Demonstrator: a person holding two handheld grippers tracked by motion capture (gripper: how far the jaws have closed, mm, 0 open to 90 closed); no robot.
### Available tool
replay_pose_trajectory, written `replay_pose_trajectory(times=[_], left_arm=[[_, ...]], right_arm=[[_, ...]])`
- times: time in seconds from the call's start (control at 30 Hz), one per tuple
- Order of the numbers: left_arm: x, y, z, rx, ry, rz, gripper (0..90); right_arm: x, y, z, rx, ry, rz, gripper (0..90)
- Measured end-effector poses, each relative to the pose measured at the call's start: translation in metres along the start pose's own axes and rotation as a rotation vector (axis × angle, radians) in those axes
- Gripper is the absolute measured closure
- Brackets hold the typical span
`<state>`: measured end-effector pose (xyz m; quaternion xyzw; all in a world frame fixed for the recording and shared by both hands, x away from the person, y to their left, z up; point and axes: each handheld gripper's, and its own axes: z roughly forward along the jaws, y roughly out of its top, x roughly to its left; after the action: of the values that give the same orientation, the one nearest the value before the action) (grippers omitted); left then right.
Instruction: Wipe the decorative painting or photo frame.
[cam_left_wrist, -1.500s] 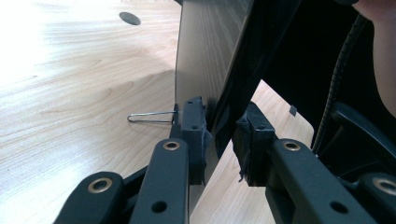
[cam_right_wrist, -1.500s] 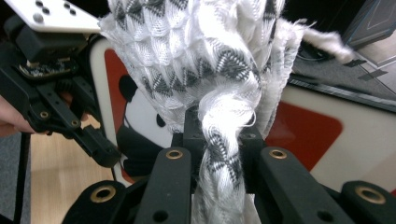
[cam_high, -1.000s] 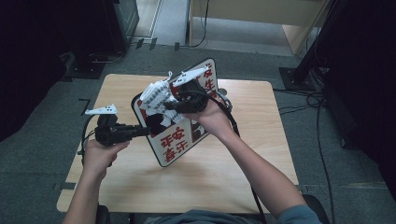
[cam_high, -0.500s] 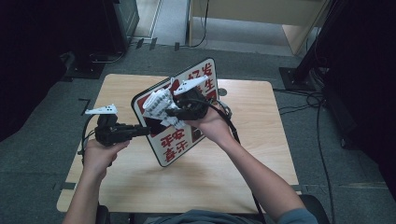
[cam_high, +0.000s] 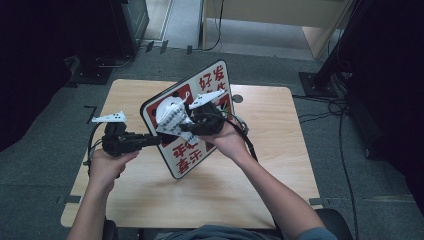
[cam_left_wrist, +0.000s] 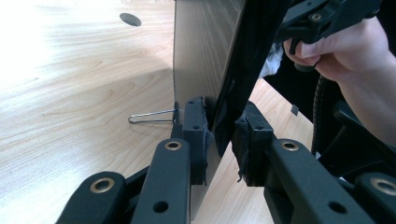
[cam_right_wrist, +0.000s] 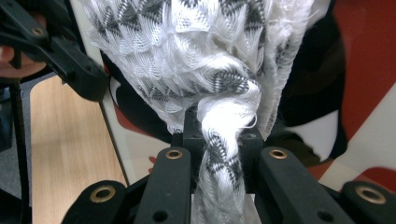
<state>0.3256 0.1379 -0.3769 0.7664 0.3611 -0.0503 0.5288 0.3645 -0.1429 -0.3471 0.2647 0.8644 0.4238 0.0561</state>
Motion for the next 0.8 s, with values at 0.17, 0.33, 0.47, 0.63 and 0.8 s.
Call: replay_pose_trajectory(times=[0.17,0.33,0.47,0.63,0.8], left_arm=[[0.0,0.0,0.0,-0.004,0.004,-0.003,76.8],[0.0,0.0,-0.001,-0.004,0.012,-0.003,76.5],[0.0,0.0,-0.001,-0.004,0.014,-0.003,76.6],[0.001,0.0,-0.001,-0.003,0.013,-0.003,76.6],[0.0,0.0,-0.001,-0.004,0.013,-0.002,76.6]], right_arm=[[0.0,-0.005,0.003,0.001,0.01,0.004,80.3],[0.0,-0.011,0.003,0.0,0.022,0.009,80.3],[0.0,-0.016,0.005,0.005,0.021,0.014,80.2],[0.0,-0.022,0.008,0.007,0.03,0.027,80.2],[0.0,-0.027,0.011,0.008,0.037,0.032,80.1]])
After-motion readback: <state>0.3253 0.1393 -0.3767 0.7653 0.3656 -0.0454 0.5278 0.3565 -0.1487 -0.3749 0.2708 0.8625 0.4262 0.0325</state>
